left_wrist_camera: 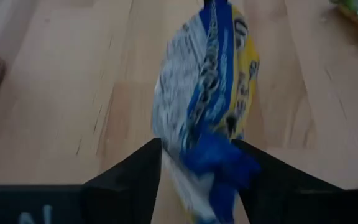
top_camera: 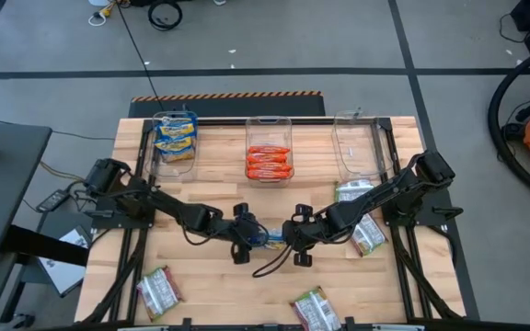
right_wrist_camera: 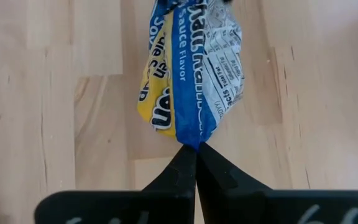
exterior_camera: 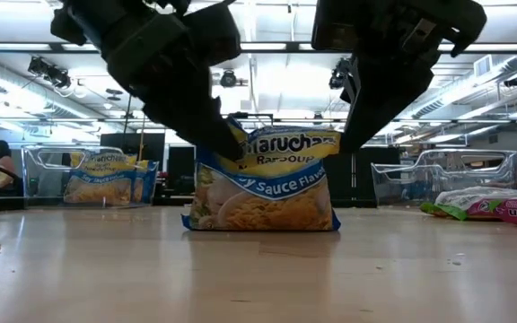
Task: Sort Maruchan noodles
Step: Put the blue noodle pack into the left transparent bin
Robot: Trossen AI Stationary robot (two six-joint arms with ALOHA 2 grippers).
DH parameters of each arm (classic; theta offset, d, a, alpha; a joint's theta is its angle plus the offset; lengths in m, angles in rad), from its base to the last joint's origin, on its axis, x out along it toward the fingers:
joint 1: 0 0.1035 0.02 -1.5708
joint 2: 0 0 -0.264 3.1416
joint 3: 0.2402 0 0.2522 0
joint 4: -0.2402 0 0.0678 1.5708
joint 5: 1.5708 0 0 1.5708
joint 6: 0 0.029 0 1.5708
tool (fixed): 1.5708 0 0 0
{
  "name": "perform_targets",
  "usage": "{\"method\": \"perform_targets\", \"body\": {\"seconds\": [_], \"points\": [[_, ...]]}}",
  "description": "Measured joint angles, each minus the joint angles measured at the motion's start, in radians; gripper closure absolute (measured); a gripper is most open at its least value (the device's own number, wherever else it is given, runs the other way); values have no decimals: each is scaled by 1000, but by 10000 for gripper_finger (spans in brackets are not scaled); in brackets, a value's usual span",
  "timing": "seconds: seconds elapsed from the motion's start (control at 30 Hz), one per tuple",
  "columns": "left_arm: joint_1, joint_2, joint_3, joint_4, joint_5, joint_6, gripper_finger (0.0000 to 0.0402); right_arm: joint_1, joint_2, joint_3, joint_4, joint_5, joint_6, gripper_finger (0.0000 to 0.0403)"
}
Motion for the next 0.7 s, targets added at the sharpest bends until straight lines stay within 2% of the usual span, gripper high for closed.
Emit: {"method": "perform_targets", "body": {"seconds": [0.3,0.4,0.57,0.7], "points": [[0,-58,0,-47,9,-23,249,0,0,0,-14,-26,11,395],[0,-59,0,-34,5,-24,284,0,0,0,-18,-26,11,395],[-5,-59,0,-47,6,-43,380,0,0,0,-32,-28,11,395],[-17,-92,0,-92,-2,-42,390,0,0,0,-55,-30,25,395]]}}
